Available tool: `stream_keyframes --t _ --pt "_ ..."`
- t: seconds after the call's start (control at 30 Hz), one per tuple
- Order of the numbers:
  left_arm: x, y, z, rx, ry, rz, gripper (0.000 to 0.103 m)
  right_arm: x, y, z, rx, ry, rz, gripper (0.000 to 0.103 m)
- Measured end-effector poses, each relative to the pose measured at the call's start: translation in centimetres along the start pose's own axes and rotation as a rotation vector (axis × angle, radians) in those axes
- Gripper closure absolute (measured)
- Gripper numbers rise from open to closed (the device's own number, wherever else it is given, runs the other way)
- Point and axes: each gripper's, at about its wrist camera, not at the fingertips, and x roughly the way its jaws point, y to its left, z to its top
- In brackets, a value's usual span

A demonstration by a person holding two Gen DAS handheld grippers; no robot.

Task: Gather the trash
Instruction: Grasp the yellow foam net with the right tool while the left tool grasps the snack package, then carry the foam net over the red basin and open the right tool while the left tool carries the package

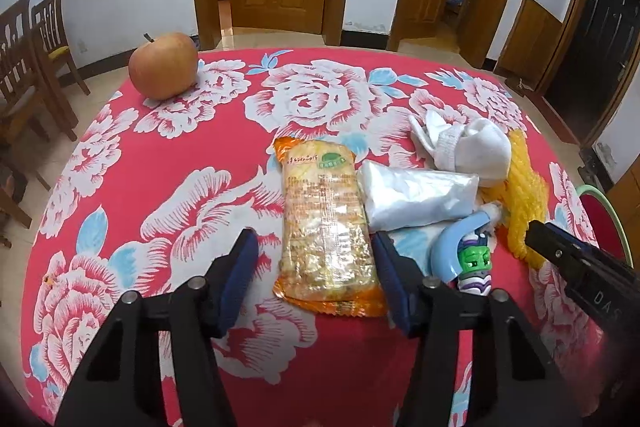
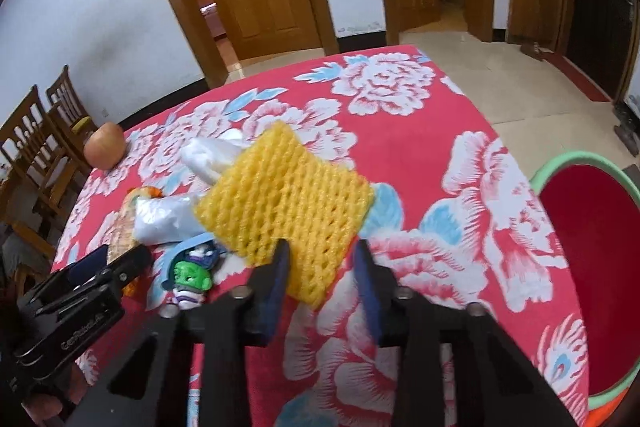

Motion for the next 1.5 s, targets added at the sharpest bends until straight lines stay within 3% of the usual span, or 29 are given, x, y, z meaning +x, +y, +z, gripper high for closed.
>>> stream_keyframes --t 0.03,0.13,0.7,1.5 --pt "-0.1 0.0 0.0 0.0 -0.001 -0.006 0.053 -0.1 0.1 0.0 -0.005 -0.004 0.002 0.087" --pt "-0.2 0.0 0.0 -0.002 -0.001 -0.016 0.058 -0.4 0.2 -0.1 -0.011 -0.006 0.011 0.091" --pt "-4.5 -0.6 -0.5 -0.021 -0.053 -0.034 0.06 -7.2 -2.0 -2.2 0.022 -0.098 0.056 0.092" --pt "-11.8 -6.4 -1.4 0.065 -0.142 -0.14 0.06 -15.7 -8.4 -5.0 0.127 -0.237 -0.006 0.092"
